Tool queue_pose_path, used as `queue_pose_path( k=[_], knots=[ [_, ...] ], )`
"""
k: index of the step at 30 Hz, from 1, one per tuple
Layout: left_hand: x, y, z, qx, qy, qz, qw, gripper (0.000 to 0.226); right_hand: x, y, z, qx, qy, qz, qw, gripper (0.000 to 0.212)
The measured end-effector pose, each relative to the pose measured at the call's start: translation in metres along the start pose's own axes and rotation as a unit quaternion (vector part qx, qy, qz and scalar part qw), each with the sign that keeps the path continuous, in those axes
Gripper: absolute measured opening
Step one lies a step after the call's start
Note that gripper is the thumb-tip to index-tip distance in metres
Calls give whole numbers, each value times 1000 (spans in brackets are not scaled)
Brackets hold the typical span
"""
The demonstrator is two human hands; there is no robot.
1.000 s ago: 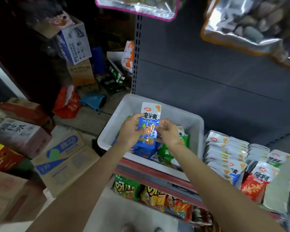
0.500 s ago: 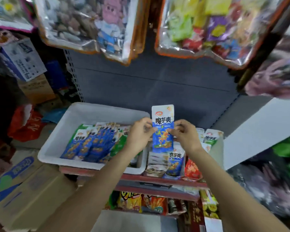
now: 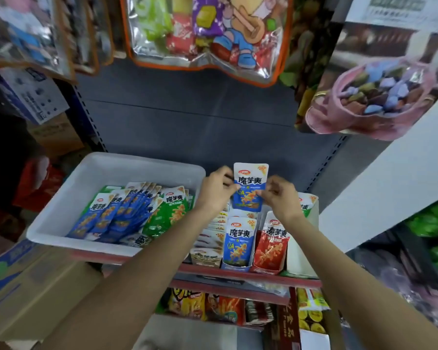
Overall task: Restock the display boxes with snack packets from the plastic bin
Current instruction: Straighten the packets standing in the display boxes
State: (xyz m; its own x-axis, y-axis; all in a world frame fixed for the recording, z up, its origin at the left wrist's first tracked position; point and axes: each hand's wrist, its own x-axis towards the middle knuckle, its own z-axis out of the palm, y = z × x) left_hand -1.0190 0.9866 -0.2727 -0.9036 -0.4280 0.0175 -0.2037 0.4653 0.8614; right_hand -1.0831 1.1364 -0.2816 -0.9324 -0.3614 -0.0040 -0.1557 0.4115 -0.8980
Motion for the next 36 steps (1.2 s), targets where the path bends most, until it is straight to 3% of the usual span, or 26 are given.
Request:
queue_pose_path(
  k=[10,17,23,26,28,31,33,36],
  knots=[
    [-6,-5,0,31,9,31,999,10,-6,7,3,-31,-17,4,999,17],
    [-17,1,-6,0,49,75,996,8,-17,-1,0,43,8,-30,999,21],
    [-20,-11,-1,63,11,40,997,9,-22,7,4,-56,-23,-8,998,26],
    [-16,-6,1,64,5,28,998,10,-19,6,4,-77,-22,9,997,18],
    [-12,-7,2,91,-39,6,995,7,-17,3,3,-100,-38,16,994,12],
    [-10,-13,7,123,-96,-10,988,9,-16,0,3,-125,-13,-16,992,40],
    [-13,-15,11,116,-87,13,989,20,-16,-2,4,-165,-28,-39,985,31],
    [-18,-17,16,142,-65,66,985,34,-13,5,8,-267,-109,-46,956,15]
  ],
)
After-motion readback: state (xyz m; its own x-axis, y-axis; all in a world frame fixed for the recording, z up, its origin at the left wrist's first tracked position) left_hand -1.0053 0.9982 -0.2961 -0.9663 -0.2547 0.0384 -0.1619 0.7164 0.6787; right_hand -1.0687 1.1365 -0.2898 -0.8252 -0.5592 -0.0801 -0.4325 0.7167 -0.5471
